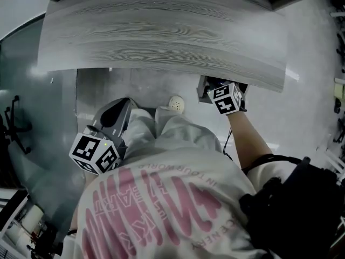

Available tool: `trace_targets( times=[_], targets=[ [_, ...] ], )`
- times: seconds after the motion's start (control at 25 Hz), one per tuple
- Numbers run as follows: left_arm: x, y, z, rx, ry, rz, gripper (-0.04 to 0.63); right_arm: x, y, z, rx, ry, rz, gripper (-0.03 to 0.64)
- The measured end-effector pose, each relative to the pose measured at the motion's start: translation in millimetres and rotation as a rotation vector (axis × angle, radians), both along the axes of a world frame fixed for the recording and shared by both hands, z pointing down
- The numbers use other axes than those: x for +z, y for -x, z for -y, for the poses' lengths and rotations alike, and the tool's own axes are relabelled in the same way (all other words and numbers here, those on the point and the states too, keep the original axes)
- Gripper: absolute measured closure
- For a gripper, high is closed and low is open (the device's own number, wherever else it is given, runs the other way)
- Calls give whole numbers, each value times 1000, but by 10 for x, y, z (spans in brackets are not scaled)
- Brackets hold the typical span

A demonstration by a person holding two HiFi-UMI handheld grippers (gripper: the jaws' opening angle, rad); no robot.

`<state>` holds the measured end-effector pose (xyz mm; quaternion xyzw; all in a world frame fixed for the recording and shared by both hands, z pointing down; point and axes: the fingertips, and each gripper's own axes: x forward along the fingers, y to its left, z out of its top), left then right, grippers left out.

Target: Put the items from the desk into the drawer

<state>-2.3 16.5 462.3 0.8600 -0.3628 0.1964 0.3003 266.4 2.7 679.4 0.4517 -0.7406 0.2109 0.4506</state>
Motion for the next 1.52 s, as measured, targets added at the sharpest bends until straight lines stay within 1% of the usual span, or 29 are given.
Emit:
trace_targets(
  times=[0.16,0.32,0.6,0.84,1.04,1.24,1.36,1.52],
  targets=[
    [-16,1,30,-9,-4,-2,575,99,-55,-52,28,46,-3,543],
    [-17,-6,86,-9,-6,-5,575,103,-28,-46,6,48,-12,540],
    [-38,-137,124,17,-15,-14,575,106,-31,-75,-1,49,-5,534],
    [-58,-175,145,35,-15,-8,575,100,18,-87,-26,58,10,502],
    [-71,-191,107,42,-21,-4,575,94,44,-126,-27,46,56,461],
    [-120,-169,90,54,-32,4,575,118,45,-195,-46,52,12,451],
    [-137,-165,81,61,-47,5,575,144,-23,-239,-25,71,-6,448],
    [-167,-160,61,68,-57,-2,575,122,-124,-339,42,90,5,413]
  ],
)
